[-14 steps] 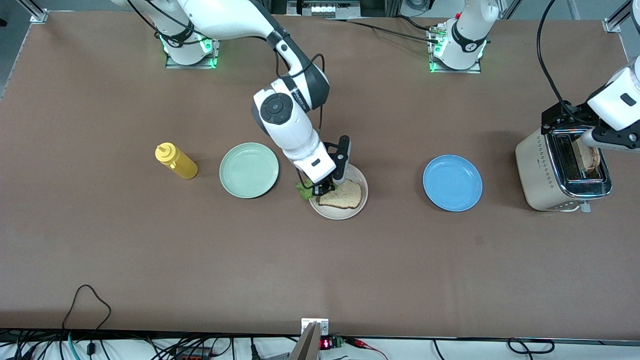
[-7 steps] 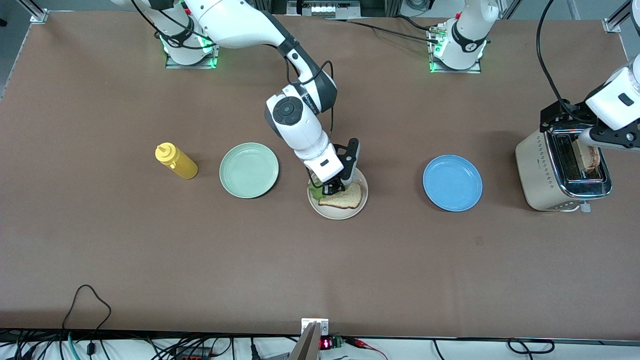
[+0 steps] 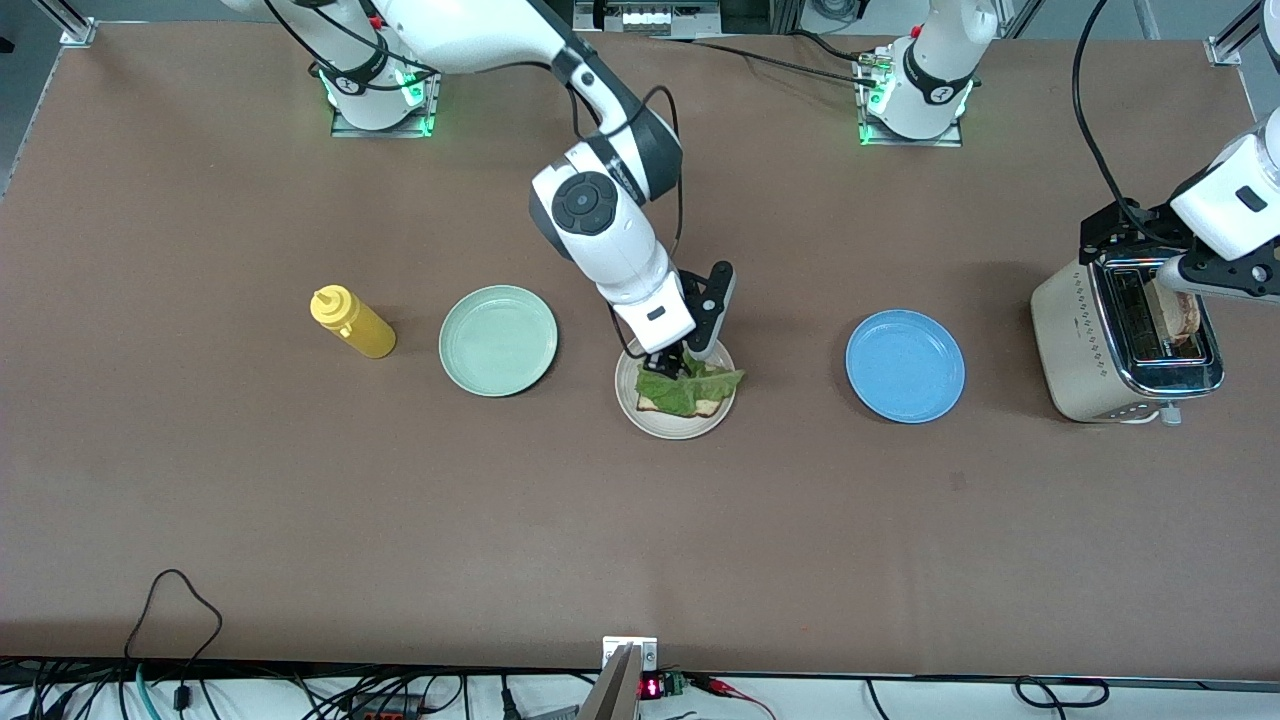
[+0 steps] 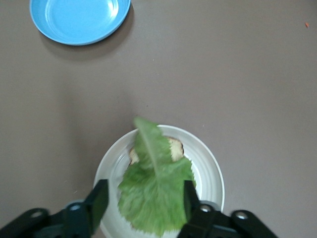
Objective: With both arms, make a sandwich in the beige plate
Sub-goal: 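Open the right gripper to drop the lettuce onto the toast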
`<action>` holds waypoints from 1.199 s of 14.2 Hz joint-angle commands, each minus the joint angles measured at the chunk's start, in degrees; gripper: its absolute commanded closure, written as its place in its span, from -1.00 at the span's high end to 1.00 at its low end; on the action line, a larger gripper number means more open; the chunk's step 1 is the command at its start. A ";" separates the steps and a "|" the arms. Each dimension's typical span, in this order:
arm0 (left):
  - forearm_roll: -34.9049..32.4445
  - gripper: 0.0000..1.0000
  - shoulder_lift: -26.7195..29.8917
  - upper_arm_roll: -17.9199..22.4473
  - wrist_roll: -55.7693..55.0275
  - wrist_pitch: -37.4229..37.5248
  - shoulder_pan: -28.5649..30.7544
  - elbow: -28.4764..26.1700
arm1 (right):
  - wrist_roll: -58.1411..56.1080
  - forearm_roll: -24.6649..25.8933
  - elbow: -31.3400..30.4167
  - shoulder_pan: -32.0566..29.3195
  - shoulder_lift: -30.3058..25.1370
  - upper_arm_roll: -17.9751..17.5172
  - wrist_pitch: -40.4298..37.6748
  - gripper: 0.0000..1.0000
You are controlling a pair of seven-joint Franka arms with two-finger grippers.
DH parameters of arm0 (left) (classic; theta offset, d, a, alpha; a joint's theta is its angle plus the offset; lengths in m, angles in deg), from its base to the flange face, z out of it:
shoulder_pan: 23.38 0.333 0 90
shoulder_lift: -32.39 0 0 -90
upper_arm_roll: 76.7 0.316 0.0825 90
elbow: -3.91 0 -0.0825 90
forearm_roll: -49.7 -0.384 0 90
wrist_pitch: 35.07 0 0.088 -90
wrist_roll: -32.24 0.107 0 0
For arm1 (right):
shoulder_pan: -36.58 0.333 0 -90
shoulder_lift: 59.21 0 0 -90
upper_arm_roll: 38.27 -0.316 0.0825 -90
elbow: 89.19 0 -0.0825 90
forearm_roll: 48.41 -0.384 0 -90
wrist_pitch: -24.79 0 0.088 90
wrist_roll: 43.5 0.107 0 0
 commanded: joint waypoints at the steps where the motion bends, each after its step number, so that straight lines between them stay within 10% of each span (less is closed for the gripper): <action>1: -1.13 1.00 -0.33 -0.37 0.34 1.03 0.03 1.51 | 2.65 -0.66 -0.31 -0.99 -4.77 2.59 -7.09 1.00; 7: -1.13 1.00 -0.33 -0.45 -0.01 1.03 0.03 1.60 | 24.08 -0.93 -0.93 -2.65 -11.90 11.38 -21.79 1.00; 17: -1.13 1.00 -0.68 -0.45 -0.28 1.21 -0.06 1.60 | 23.93 0.74 -2.34 -14.08 -14.01 19.56 -28.04 1.00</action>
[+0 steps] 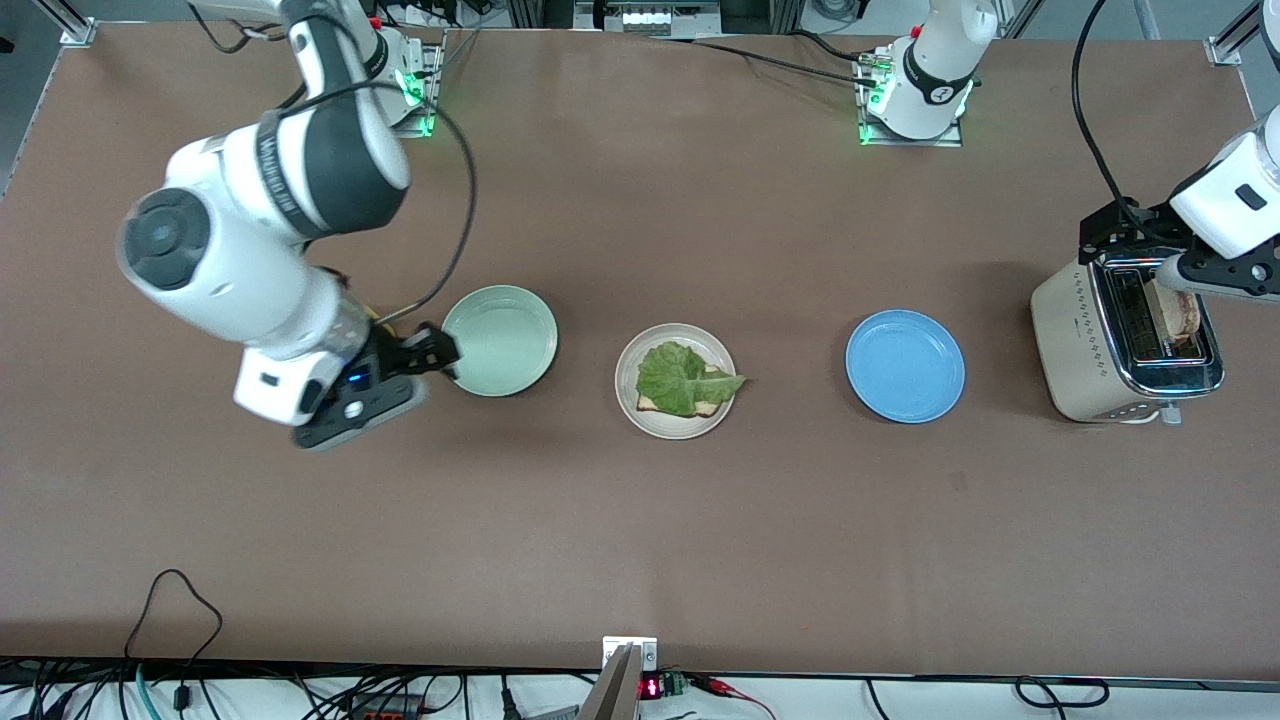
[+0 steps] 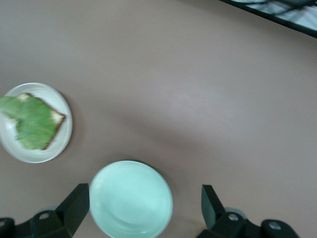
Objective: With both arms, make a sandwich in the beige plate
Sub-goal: 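Withdraw the right gripper while the left gripper reaches into the toaster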
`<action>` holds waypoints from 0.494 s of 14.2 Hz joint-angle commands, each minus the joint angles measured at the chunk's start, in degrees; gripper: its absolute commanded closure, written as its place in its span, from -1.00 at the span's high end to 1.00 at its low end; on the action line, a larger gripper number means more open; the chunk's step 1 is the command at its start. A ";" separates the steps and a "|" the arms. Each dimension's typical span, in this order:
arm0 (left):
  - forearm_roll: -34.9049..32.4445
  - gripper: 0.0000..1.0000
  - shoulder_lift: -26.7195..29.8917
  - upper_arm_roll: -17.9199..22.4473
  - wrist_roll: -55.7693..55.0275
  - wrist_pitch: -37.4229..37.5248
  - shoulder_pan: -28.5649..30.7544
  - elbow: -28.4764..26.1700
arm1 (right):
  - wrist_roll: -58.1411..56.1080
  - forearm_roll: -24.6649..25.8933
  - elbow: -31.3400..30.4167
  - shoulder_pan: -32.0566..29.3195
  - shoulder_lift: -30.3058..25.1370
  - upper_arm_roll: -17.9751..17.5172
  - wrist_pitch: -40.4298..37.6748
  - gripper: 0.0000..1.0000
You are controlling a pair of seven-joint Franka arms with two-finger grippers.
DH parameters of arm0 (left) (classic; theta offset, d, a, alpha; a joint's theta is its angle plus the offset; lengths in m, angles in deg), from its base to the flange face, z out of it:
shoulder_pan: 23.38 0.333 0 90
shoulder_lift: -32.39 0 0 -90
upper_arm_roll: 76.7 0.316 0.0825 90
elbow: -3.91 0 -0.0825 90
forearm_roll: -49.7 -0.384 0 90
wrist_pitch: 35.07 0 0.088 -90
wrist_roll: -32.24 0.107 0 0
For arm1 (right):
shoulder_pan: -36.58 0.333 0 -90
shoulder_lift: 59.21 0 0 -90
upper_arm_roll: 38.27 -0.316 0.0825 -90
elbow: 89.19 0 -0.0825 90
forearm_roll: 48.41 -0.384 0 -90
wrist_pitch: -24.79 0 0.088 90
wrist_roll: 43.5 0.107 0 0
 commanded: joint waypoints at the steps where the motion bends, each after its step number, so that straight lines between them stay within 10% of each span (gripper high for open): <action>1: -1.13 1.00 -0.76 -0.33 -0.45 1.12 -0.10 1.58 | 0.94 1.31 -1.32 -0.80 -1.35 2.67 -2.31 1.00; 7: -2.18 1.00 -5.85 0.46 -0.10 2.17 3.39 2.38 | 1.03 4.22 -1.14 -0.18 -1.79 10.24 -6.98 1.00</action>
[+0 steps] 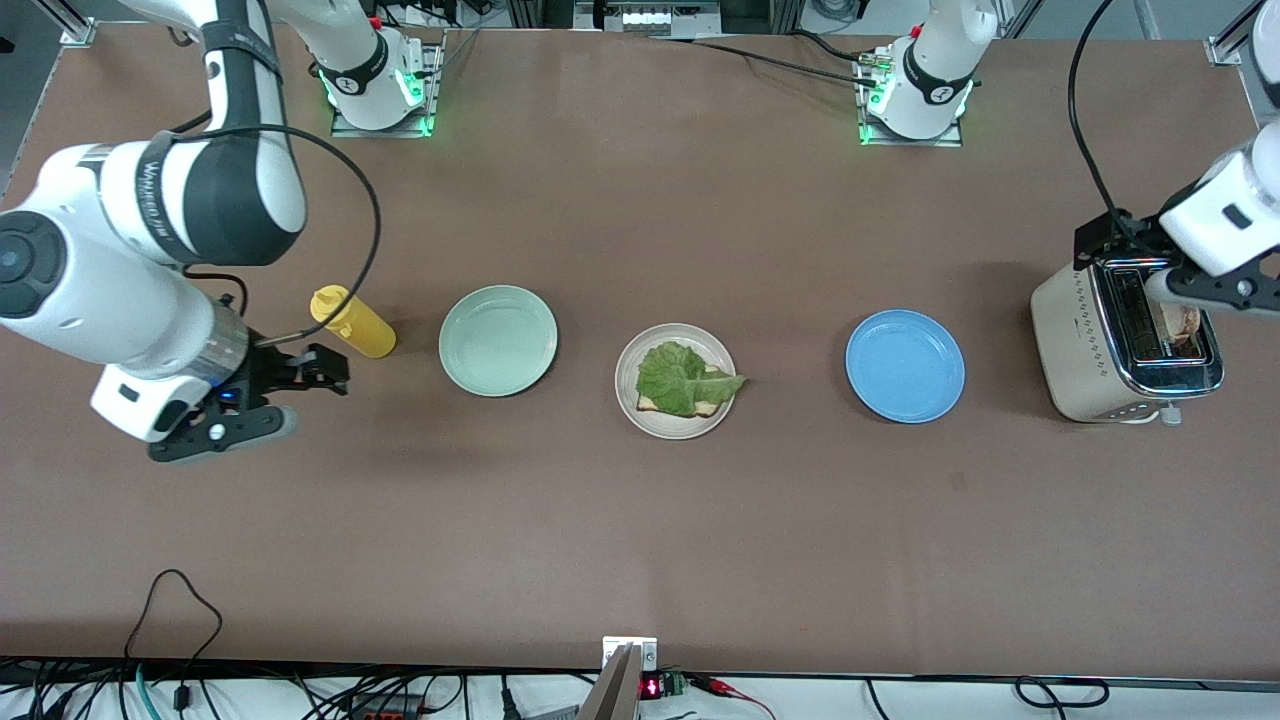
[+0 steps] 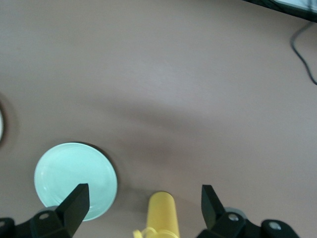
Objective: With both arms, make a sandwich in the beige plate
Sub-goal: 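Withdraw the right gripper while the left gripper reaches into the toaster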
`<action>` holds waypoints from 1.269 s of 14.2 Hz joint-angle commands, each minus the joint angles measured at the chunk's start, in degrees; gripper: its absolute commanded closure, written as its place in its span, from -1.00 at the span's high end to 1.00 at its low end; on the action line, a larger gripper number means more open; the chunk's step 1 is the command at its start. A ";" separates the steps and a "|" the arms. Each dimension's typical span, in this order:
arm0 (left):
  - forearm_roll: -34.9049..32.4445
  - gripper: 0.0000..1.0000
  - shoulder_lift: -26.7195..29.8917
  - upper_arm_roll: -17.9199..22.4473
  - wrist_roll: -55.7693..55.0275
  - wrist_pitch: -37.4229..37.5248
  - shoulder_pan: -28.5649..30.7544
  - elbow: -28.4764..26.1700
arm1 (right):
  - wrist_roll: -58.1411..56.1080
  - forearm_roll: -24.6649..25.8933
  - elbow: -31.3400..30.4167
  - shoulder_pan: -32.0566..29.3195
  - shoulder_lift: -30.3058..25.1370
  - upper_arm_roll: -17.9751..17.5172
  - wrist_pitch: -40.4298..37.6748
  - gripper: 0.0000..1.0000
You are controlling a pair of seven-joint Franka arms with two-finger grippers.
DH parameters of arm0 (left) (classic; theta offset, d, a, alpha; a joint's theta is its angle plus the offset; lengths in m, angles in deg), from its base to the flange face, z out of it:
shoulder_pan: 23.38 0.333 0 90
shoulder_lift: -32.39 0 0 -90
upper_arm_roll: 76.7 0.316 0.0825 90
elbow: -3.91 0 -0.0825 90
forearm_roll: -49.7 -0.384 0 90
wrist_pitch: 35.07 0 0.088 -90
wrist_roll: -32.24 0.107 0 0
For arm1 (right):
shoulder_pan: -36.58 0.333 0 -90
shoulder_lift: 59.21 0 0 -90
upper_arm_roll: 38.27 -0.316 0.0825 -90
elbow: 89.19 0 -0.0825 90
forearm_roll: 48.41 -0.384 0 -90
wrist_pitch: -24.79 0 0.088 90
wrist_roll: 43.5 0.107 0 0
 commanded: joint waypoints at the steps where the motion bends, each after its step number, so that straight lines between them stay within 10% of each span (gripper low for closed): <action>1: -1.05 1.00 -4.06 0.07 0.53 1.52 5.24 2.31 | 1.46 0.92 -0.92 0.73 -2.00 2.53 -2.83 1.00; 7: -5.59 1.00 -8.81 0.07 1.67 -4.08 16.16 1.26 | 5.07 1.00 -0.83 -3.74 -4.99 1.13 -6.27 1.00; 14: -8.78 1.00 -8.91 0.07 4.58 -16.05 19.95 -10.42 | 13.85 12.42 -2.84 -28.33 -12.99 -30.22 -7.59 1.00; 18: -9.57 0.48 -8.82 0.07 4.58 -17.37 20.56 -13.16 | 17.10 13.66 -9.51 -33.89 -19.57 -36.22 -6.88 1.00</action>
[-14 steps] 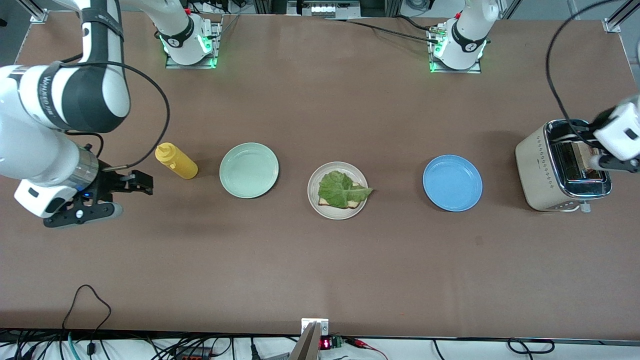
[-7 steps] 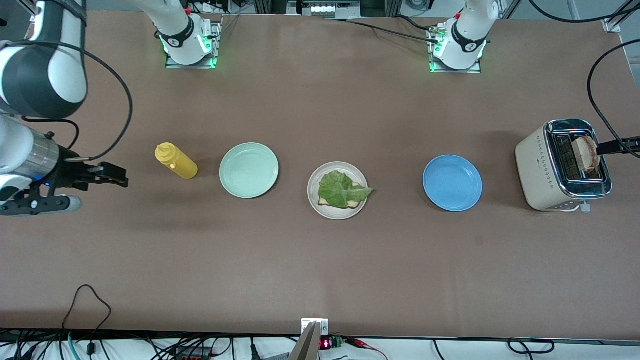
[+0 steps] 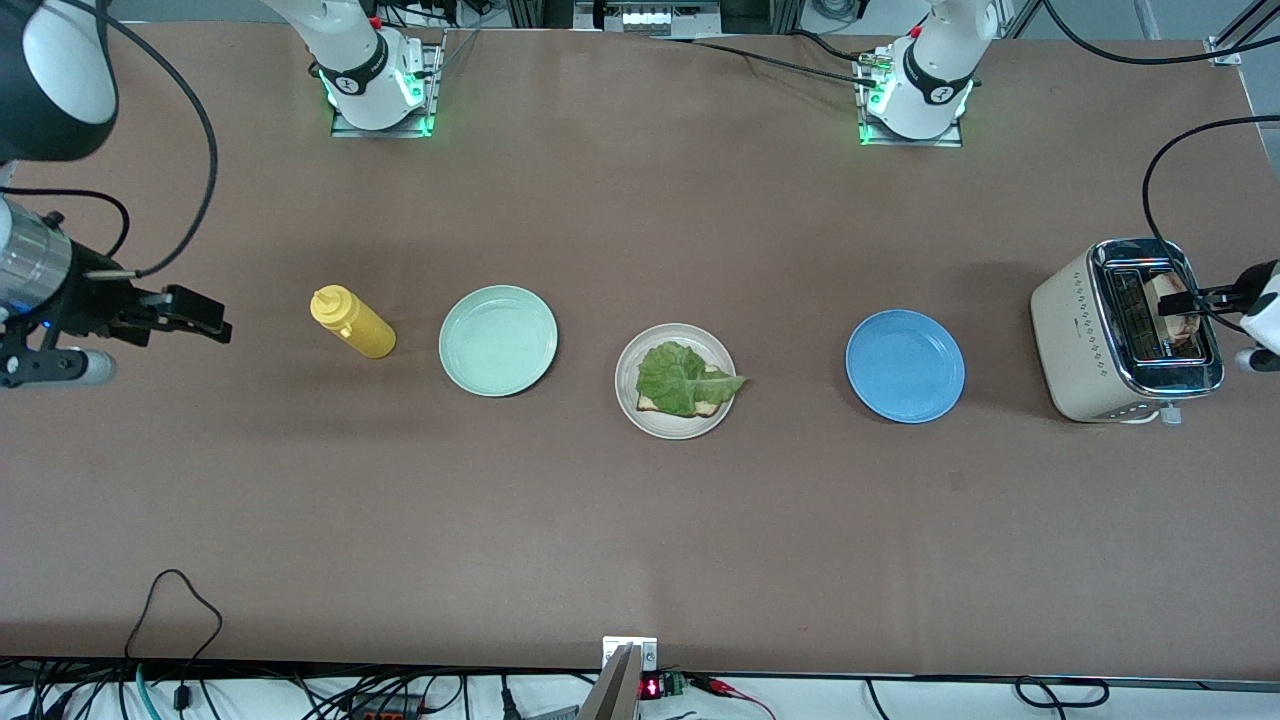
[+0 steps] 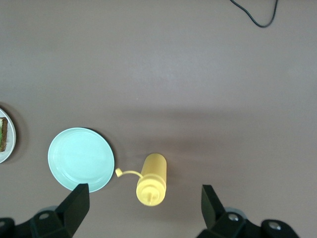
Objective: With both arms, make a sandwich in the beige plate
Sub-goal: 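Withdraw the right gripper while the left gripper reaches into the toaster, then grasp the second toast slice with the left gripper and lift it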
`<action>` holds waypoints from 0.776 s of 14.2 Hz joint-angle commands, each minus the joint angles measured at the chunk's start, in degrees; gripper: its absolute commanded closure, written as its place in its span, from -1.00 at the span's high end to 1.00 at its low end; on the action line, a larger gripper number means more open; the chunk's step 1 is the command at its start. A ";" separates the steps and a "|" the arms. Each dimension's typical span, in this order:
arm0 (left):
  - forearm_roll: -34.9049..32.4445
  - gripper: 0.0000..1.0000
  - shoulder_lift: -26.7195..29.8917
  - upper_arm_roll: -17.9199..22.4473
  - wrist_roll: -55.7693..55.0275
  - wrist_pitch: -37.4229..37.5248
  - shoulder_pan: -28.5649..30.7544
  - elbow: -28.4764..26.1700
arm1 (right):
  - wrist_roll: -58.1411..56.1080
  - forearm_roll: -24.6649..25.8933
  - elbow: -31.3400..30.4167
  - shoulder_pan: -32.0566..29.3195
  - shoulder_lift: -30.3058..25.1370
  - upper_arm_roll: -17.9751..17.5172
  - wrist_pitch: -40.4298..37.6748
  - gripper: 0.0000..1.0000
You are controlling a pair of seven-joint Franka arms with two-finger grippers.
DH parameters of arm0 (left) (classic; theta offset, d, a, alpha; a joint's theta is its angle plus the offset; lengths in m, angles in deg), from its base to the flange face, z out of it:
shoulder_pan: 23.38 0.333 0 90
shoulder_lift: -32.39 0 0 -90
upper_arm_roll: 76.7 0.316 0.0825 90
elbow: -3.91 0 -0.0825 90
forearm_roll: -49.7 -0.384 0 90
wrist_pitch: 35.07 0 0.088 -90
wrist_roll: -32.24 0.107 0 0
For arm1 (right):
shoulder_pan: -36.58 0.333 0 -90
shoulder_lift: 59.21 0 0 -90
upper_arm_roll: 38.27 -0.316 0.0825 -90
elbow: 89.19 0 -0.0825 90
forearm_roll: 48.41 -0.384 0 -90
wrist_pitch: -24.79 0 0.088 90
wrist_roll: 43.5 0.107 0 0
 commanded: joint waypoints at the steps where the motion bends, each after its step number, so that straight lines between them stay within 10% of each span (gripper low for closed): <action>1: -1.63 0.12 1.51 -0.51 0.94 -1.01 1.14 -2.65 | 2.45 1.16 -7.33 -3.80 -6.69 -4.46 0.71 1.00; 3: -1.63 -0.47 1.51 -0.51 0.94 -0.93 1.14 -2.84 | 2.46 1.51 -10.14 -3.98 -9.33 -4.56 1.06 1.00; 7: -1.63 -0.98 1.51 -0.51 0.94 -0.22 1.14 -2.92 | 2.46 2.73 -18.75 -3.89 -15.22 -4.47 6.76 1.00; 11: -1.63 -0.99 2.99 -0.95 0.94 0.48 1.06 -2.22 | 2.46 3.27 -18.95 -3.11 -16.11 -3.86 5.11 1.00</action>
